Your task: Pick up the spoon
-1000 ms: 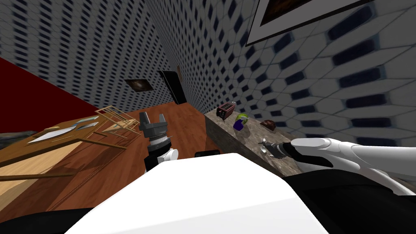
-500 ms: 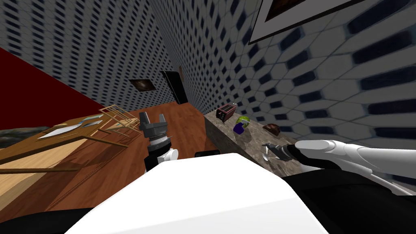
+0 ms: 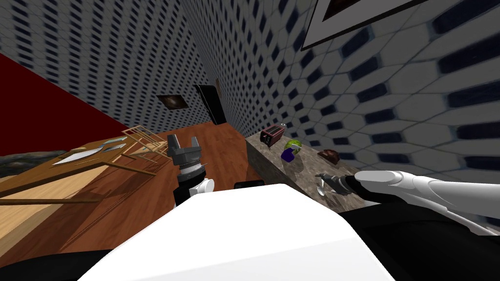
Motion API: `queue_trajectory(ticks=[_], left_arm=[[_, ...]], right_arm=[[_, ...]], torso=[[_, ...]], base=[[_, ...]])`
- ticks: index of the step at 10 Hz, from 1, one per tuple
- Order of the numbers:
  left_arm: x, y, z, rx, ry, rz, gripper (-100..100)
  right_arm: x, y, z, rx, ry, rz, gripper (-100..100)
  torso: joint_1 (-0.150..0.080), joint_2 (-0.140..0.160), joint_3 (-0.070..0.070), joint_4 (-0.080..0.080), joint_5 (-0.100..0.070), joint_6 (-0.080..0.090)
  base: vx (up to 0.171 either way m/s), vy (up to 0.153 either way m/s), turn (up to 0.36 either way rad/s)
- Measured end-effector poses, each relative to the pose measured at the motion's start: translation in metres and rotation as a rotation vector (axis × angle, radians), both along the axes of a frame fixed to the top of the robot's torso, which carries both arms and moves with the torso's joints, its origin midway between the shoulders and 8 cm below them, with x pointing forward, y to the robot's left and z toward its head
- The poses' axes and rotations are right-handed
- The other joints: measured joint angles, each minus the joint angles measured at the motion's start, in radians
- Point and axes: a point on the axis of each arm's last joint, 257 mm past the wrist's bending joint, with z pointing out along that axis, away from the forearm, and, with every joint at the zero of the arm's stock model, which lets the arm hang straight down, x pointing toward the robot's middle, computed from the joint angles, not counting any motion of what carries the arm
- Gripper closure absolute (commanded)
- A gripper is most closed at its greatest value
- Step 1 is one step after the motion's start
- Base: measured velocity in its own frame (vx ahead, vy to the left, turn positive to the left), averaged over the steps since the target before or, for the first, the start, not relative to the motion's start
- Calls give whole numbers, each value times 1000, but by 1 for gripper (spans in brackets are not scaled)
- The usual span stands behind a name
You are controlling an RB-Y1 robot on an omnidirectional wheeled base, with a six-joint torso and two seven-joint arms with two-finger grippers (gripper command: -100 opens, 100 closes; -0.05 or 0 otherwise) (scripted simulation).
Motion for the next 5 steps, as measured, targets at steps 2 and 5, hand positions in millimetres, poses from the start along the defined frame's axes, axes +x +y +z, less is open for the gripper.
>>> queue_trajectory(ticks=[2, 5], left_arm=[[0, 0, 0, 0, 0, 0, 0], [0, 0, 0, 0, 0, 0, 0]], right_arm=[[-10, -1, -11, 1, 0, -16, -100], [-10, -1, -11, -1, 1, -16, 100]], torso=[[-1, -1, 0, 0, 0, 0], [0, 0, 0, 0, 0, -1]], base=[[10, -9, 53], [0, 0, 0]])
